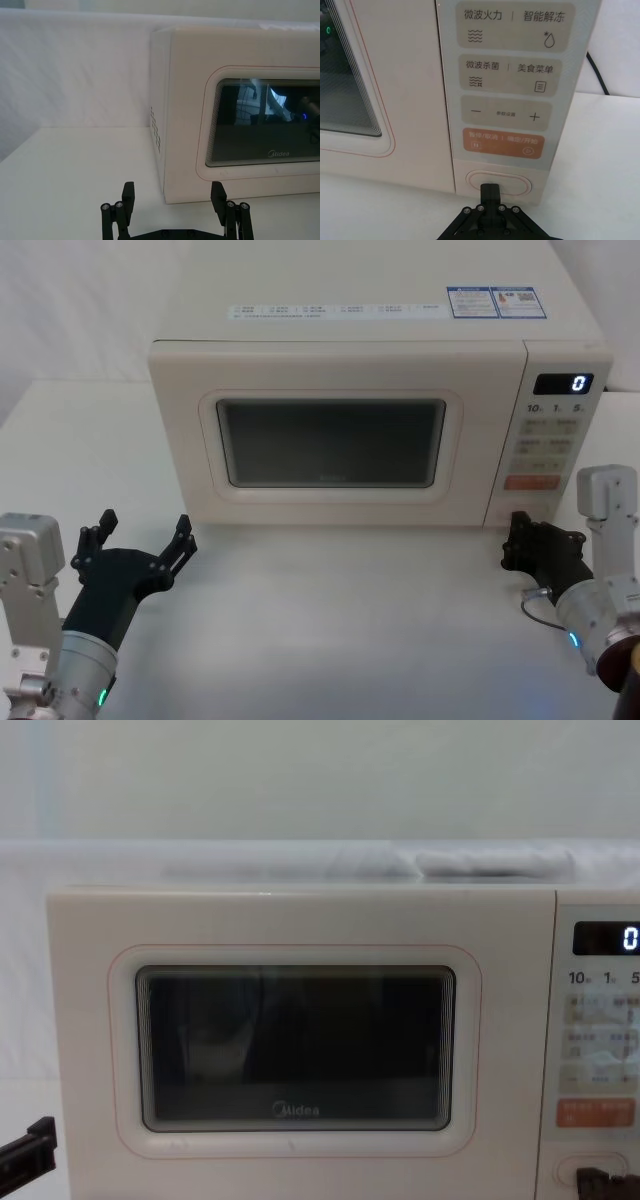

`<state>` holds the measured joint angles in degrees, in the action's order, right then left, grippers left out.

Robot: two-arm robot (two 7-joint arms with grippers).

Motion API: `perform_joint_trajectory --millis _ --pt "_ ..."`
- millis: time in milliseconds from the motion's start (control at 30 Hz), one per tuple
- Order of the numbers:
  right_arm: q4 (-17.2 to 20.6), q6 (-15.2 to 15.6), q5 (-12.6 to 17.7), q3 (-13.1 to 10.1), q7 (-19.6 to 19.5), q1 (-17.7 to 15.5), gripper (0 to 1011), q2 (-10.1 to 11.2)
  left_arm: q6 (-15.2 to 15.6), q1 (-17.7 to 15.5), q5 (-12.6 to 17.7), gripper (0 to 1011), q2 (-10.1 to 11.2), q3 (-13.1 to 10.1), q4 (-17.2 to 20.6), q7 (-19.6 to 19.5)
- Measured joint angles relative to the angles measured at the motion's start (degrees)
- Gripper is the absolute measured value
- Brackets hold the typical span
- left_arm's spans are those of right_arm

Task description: Press the button to open the microwave door with one hand; close the microwave door with the other hand.

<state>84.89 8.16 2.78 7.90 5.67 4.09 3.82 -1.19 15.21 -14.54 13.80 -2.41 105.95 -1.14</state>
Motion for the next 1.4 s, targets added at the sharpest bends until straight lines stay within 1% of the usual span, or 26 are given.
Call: perform_joint_trajectory --millis 200,500,867,1400 --pt "0.8 -0.1 0.0 -0.3 0.0 -0.3 0 0.0 0.0 0.0 0.0 1001 0.0 0.0 0.0 0.0" --pt "1.0 -0.2 0.0 -0.4 0.0 -0.3 0 -0.2 0.0 0.0 0.0 1001 0.0 0.0 0.0 0.0" --pt "-1.2 -1.2 0.1 -0.8 -0.2 0.9 0 -0.6 0.0 0.0 0.0 1001 0.0 0.0 0.0 0.0" --pt "-4.4 -2.8 0.1 -0.5 -0.3 3.1 0 -1.3 0.0 0.0 0.0 1001 0.0 0.0 0.0 0.0"
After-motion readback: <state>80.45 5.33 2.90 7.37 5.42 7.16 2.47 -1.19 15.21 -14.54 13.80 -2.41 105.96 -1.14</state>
